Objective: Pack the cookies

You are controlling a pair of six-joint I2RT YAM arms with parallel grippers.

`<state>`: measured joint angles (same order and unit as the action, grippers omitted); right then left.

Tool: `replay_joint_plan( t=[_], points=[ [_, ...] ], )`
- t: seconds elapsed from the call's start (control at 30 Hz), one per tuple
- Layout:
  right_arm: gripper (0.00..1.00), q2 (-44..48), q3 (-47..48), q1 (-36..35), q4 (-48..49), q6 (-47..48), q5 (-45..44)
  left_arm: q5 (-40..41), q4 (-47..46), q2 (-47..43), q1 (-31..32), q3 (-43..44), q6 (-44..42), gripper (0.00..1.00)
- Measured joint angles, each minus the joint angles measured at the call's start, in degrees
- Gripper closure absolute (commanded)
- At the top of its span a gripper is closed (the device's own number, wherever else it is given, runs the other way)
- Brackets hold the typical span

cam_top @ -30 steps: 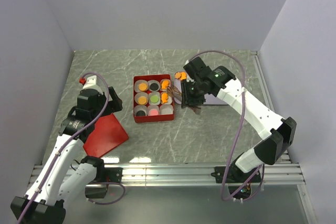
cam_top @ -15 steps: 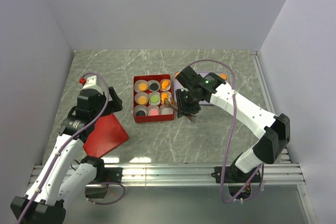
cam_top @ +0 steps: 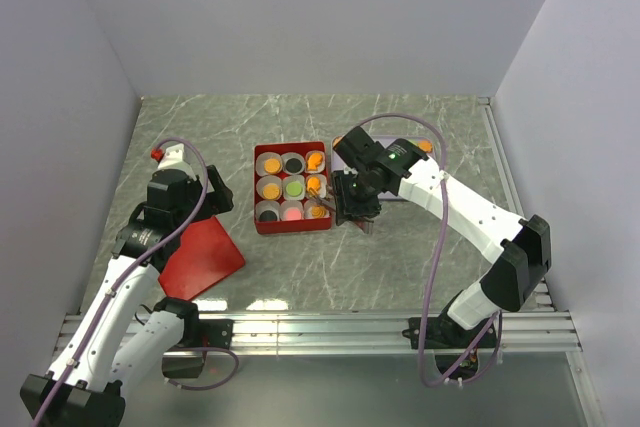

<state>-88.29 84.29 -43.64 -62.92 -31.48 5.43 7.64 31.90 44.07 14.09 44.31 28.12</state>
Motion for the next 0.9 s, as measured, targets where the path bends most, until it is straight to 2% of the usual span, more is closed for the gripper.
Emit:
replay_joint_plan(
  t=[0.3, 0.47, 0.9],
  points=[
    [0.49, 0.0, 0.6, 0.0, -0.5, 0.7, -1.7, 0.3, 0.0, 0.0, 0.0, 0.0, 0.0, 0.02],
    [0.49, 0.2, 3.6, 2.6, -1.3, 2.5, -3.8, 0.4, 0.0, 0.0, 0.0, 0.0, 0.0, 0.02],
    [0.5, 4.0, 1.1, 28.6, 0.1, 7.8, -8.9, 0.3, 0.0, 0.3, 0.0, 0.0, 0.0, 0.02]
  ],
)
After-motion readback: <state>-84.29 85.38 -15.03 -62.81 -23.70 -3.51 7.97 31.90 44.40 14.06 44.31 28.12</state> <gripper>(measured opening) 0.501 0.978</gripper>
